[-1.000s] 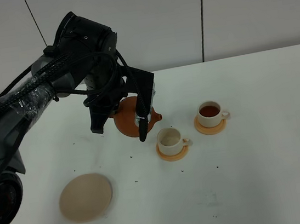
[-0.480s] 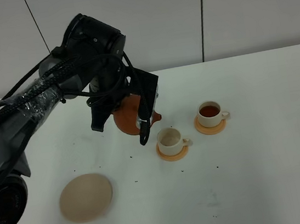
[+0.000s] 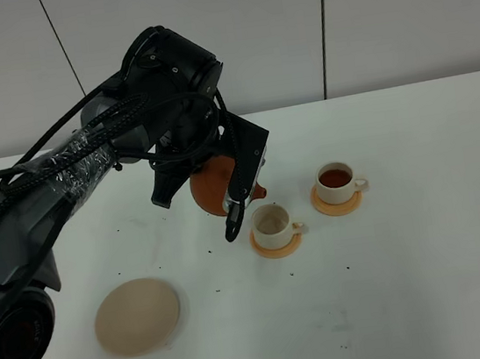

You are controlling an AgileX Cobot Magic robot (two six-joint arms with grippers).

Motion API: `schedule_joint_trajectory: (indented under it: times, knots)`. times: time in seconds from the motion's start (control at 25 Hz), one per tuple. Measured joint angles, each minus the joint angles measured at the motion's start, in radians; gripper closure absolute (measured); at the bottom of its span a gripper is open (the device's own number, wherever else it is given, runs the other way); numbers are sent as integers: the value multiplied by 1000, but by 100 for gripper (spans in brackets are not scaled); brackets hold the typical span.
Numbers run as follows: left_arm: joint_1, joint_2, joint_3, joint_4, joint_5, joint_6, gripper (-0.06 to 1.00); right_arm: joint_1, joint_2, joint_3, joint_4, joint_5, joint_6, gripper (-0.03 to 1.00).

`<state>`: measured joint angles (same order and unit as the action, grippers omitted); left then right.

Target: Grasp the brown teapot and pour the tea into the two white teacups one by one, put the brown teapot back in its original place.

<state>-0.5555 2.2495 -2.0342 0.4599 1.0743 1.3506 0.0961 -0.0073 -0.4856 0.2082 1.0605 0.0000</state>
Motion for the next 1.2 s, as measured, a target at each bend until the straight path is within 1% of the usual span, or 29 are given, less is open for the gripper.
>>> schedule_joint_trajectory:
  times: [0.24, 0.44, 0.6, 0.72, 0.88, 1.2]
  knots:
    - [0, 0, 0, 27, -6, 8, 78, 0, 0, 0, 0, 0, 0, 73]
    - [0, 0, 0, 37, -14, 45, 78, 0, 0, 0, 0, 0, 0, 73]
    - [0, 0, 0, 39, -15, 53, 78, 0, 0, 0, 0, 0, 0, 73]
    - [-6, 0, 0, 52, -15, 60, 78, 0, 0, 0, 0, 0, 0, 73]
    - [-33, 0, 0, 98, -15, 77, 78, 0, 0, 0, 0, 0, 0, 73]
    - [-46, 0, 0, 102, 4, 104, 78, 0, 0, 0, 0, 0, 0, 73]
